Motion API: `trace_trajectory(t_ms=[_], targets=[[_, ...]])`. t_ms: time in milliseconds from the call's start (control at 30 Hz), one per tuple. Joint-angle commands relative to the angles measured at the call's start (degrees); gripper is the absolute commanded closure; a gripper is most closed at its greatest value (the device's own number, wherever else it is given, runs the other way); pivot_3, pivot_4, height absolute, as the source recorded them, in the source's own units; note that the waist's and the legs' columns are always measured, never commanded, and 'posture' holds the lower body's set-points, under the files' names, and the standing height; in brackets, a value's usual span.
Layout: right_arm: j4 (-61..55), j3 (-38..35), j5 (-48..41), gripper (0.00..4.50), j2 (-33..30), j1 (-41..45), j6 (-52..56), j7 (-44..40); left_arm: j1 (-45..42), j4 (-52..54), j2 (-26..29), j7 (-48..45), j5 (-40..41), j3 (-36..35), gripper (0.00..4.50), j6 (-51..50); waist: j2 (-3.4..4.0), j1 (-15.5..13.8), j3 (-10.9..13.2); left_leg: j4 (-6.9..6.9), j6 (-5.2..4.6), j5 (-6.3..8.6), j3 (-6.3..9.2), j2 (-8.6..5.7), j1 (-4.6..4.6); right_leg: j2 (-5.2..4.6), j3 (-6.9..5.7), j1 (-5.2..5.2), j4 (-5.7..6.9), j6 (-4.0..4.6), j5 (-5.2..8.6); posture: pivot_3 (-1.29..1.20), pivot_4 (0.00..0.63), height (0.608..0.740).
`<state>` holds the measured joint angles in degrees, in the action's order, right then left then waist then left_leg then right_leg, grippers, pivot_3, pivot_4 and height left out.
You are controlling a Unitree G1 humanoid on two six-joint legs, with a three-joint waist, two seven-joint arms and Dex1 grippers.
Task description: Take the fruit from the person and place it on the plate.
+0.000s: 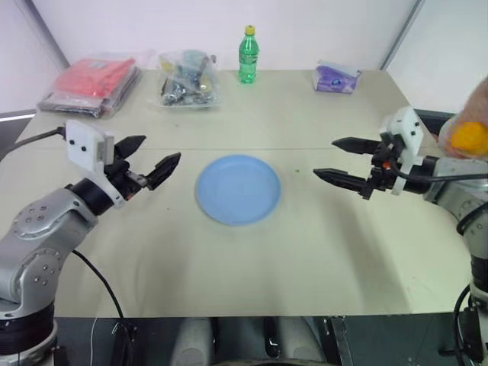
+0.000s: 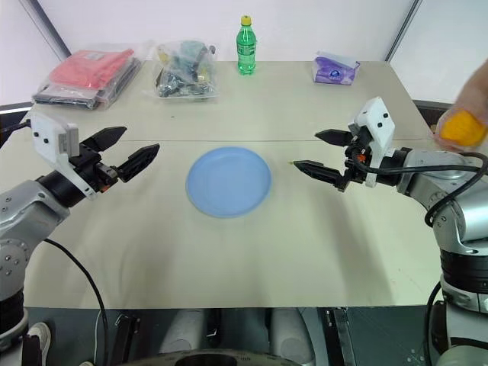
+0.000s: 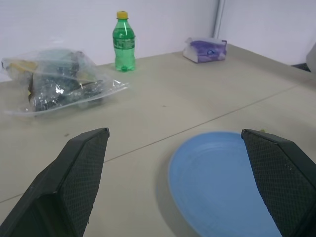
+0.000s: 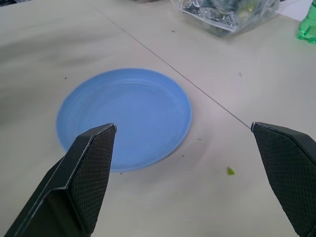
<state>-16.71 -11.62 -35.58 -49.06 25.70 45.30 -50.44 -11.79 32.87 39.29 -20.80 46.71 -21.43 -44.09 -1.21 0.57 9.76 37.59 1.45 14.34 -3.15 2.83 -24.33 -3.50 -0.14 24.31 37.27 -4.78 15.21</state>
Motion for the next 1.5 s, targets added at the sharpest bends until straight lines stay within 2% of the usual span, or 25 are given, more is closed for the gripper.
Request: trace_trajectory(t_ms=[33, 900, 1500], targets=[[-2.18, -2.38, -0.94, 0.03, -1.31, -0.31, -0.40, 0.12, -1.12, 0.61, 0.67, -0.46, -0.56, -0.56, 0.00, 1.34, 0.00, 0.00, 0.00, 0.01, 0.00, 0.00, 0.00, 0.00, 0.00, 0.00, 0.00, 0.00, 0.00, 0.00, 0.00, 0.00, 0.150, 0.731], [-3.17, -2.97, -2.05, 0.03, -2.60, -1.23, -0.25, 0.91, -3.06, -1.02, 0.30, -3.14, -1.75, 0.50, 0.00, 1.52, 0.00, -0.01, 0.00, 0.15, 0.00, 0.00, 0.02, 0.01, -0.03, 0.01, -0.01, -0.04, 0.05, 0.00, 0.00, 0.00, 0.150, 0.731], [-4.57, -7.32, -2.89, 0.03, -4.05, -5.58, 0.16, 1.83, -6.80, -4.12, -1.49, -5.37, -3.56, 5.83, 0.00, 3.22, 0.00, -0.07, 0.00, 0.31, -0.01, 0.01, 0.04, 0.02, -0.04, 0.02, -0.03, -0.13, 0.07, -0.01, 0.00, 0.00, 0.150, 0.731]])
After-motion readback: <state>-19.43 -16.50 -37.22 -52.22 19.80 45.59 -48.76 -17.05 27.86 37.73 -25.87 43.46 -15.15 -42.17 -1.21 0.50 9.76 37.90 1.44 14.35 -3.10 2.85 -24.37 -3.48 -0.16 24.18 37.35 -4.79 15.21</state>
